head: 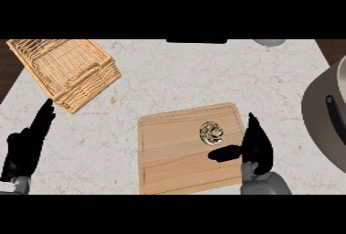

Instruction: Pick the cupcake from the cutting board and place it in the pot

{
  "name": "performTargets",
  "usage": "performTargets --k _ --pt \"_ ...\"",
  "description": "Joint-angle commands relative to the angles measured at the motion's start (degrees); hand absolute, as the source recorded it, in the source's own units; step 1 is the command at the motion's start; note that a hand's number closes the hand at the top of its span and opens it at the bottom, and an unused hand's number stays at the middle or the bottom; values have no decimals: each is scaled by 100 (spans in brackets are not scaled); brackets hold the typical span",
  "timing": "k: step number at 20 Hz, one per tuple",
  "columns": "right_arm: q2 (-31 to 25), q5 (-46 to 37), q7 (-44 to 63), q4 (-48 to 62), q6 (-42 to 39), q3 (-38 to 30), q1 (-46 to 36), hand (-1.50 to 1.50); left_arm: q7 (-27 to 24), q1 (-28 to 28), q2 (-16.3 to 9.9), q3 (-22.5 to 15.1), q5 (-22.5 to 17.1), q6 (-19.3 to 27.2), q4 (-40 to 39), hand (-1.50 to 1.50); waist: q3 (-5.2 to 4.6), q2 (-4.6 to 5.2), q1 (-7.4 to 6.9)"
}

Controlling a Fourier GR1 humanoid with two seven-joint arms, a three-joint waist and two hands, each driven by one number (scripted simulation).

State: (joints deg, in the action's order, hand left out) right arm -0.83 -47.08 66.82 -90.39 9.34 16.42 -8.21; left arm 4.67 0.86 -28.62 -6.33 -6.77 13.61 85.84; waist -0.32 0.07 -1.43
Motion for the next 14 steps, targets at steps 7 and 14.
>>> performTargets --k 7,14 --pt "81 601 1836 769 -867 -90 -1316 -150 -3 169 68 -2 115 3 168 0 23 -20 11" --pt "81 868 1839 1760 -950 -385 -2019 -150 -186 167 76 163 48 -141 -81 0 23 5 5"
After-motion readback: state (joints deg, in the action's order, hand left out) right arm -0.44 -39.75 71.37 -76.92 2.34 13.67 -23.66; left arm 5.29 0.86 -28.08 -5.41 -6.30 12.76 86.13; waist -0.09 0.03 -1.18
